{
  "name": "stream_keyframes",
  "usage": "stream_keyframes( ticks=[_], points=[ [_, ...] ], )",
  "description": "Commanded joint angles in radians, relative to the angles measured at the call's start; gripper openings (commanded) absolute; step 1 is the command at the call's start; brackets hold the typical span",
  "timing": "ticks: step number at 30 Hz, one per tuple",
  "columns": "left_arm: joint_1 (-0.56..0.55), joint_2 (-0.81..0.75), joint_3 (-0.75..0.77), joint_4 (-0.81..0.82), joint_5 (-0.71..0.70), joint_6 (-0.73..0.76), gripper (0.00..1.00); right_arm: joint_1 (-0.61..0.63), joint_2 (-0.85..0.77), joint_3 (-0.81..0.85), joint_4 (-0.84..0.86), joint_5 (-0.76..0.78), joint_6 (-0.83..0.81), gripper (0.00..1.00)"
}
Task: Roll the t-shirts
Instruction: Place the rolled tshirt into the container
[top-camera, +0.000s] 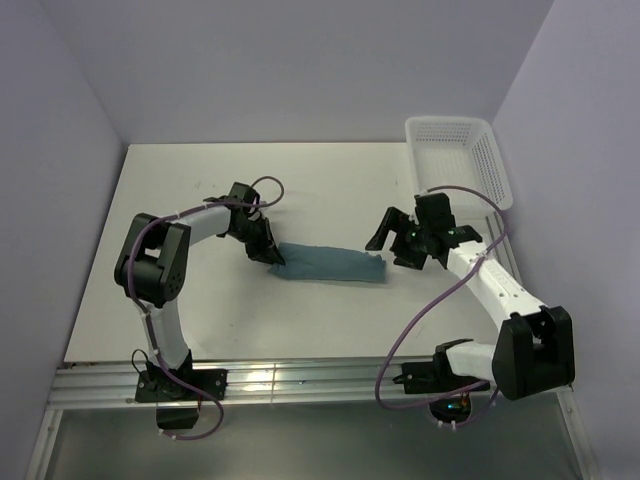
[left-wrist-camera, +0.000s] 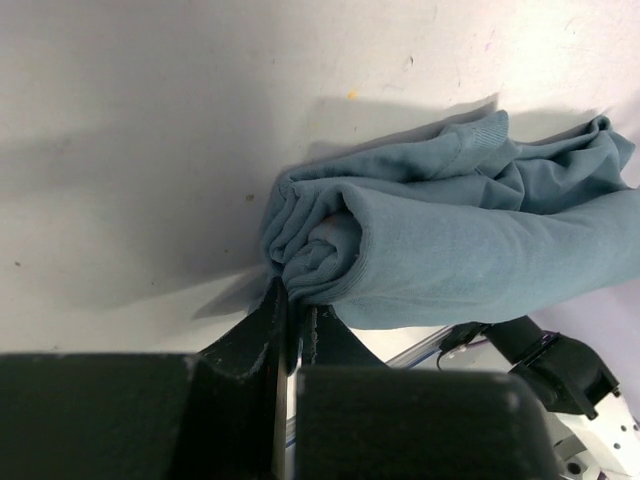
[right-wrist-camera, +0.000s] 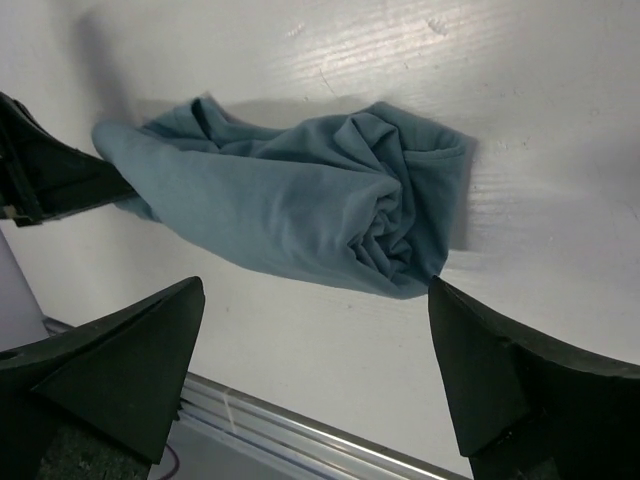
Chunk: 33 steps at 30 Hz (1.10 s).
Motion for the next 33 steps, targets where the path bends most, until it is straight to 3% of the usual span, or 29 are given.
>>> stream_keyframes(
  ticks=[1,25,33],
  points=[
    [0.019,0.07,0.03,-0.088,-0.154,0.122,0.0,-0.006,-0.007,-0.058,0.091,-0.042,-0.024,1.0],
    [0.031,0.074,0.046,-0.129,-0.174,0.192,0.0,-0.034,0.129,-0.311,0.513,-0.128,0.142,0.97],
    [0.033,0.083,0.057,-0.142,-0.171,0.205,0.0,-0.071,0.169,-0.357,0.599,-0.148,0.174,0.86]
  ],
)
